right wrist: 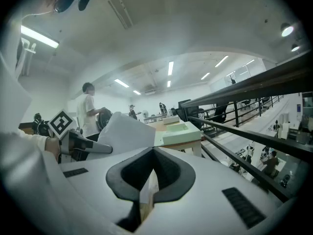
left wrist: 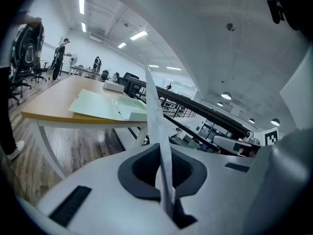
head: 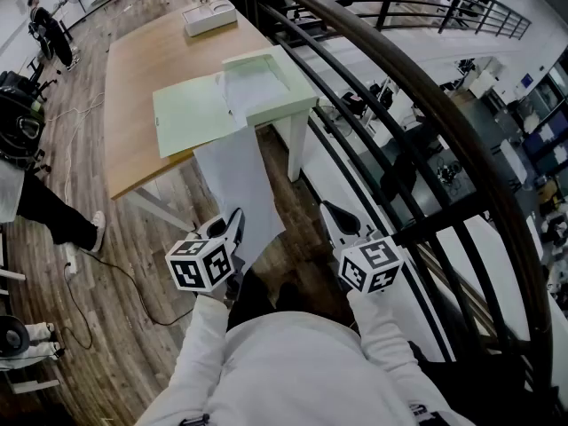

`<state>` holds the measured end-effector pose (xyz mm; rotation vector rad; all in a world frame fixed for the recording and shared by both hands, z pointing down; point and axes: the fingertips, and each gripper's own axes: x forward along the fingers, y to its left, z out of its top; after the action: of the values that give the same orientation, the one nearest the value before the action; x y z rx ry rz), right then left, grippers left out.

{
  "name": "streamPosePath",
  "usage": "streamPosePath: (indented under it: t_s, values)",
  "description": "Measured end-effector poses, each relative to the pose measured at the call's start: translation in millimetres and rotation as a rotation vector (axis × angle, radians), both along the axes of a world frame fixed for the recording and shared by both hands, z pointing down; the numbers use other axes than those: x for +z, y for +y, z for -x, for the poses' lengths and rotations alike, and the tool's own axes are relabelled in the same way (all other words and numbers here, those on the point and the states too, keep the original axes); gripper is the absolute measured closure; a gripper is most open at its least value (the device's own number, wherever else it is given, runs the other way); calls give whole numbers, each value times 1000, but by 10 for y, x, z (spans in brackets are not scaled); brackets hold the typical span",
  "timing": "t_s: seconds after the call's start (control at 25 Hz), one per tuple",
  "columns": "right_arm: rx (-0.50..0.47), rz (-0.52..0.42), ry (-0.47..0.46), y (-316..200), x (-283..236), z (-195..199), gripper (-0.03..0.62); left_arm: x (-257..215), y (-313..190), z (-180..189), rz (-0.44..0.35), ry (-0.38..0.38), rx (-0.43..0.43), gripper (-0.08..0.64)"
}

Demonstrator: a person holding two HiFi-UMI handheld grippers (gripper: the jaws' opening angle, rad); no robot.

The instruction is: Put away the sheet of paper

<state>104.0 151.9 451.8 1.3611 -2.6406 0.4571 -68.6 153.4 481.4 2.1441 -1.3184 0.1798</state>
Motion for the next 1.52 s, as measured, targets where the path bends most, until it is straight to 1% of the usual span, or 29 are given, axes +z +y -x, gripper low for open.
streamPosePath:
  t_s: [0.28, 0.6, 0.84, 1.2, 1.52]
  values:
    - [20, 5, -14, -15, -7, -13, 568, -108, -37, 8, -65, -52, 5, 543]
    - [-21, 20, -40, -22, 5, 40, 566, -136, -74, 5, -58, -38, 4, 543]
    - [4, 32, -57, -112, 39, 8, 566, -187, -151, 10, -65, -40, 21, 543]
    - [13, 79, -83, -562, 104, 2, 566, -304, -677, 70, -69, 0, 12, 543]
    - [7, 89, -86, -1397, 79, 160, 566, -392, -1462, 213, -72, 15, 16, 543]
